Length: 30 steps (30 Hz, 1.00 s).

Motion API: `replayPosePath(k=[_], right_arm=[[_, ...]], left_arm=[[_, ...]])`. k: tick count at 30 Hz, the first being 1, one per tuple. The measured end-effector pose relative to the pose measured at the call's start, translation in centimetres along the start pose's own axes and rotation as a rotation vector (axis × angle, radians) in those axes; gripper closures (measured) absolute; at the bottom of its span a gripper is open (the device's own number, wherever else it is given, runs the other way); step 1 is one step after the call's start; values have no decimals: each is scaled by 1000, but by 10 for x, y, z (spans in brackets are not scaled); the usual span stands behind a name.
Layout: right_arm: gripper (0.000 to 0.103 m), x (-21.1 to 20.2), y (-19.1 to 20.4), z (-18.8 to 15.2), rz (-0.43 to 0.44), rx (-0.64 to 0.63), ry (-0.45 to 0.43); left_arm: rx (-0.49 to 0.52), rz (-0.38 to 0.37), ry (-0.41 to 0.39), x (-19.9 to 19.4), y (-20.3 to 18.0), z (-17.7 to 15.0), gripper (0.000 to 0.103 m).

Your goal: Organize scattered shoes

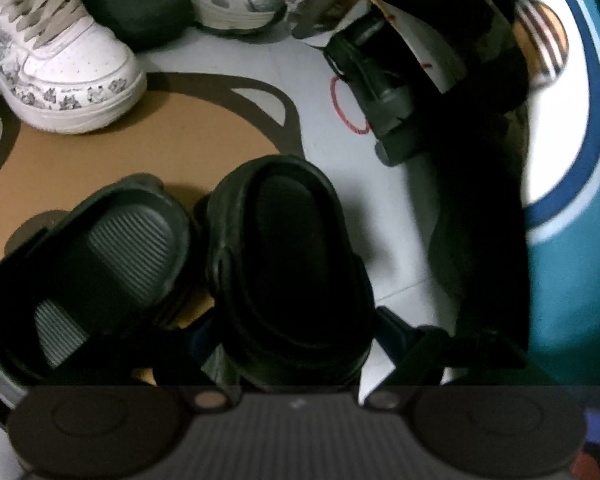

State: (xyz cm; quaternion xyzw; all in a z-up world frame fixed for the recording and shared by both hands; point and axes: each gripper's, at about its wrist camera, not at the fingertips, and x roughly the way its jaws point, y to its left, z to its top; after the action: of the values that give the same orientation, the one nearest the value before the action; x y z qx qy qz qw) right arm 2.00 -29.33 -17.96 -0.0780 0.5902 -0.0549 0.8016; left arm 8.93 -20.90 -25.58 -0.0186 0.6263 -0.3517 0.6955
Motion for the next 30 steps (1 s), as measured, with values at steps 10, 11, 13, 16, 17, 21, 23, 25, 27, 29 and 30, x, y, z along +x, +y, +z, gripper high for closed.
replayPosePath(k=[10,11,13,16,17,21,23,25,27,29,30], right_arm=[[13,6,0,-2,-27,-2,14],[13,7,-2,-2,-32,2,15],[13,9,-3,-2,-37,3,14],[13,11,-3,-2,-49,-4,10],[13,12,-3,-2,-50,-6,11],[13,11,-1,-3,-38,-17,10],[13,9,1,-2,-21,-23,10],[13,7,4,-2,-2,-38,4],[13,6,7,-3,-2,-53,-1],[13,6,7,-3,-2,-57,1],[13,7,8,-4,-2,-57,4]], left_arm=[[1,-145,14,-50,17,13,16],[13,-153,2,-61,22,14,16],[64,-144,-27,-79,31,16,14],[152,-89,-70,-98,45,16,12],[189,-63,-87,-105,50,13,12],[300,8,-115,-121,60,3,11],[324,6,-99,-122,65,0,11],[339,10,-86,-119,68,-3,11],[354,10,-76,-114,71,-6,11],[379,8,-67,-111,72,-10,10],[392,12,-66,-110,73,-13,10]])
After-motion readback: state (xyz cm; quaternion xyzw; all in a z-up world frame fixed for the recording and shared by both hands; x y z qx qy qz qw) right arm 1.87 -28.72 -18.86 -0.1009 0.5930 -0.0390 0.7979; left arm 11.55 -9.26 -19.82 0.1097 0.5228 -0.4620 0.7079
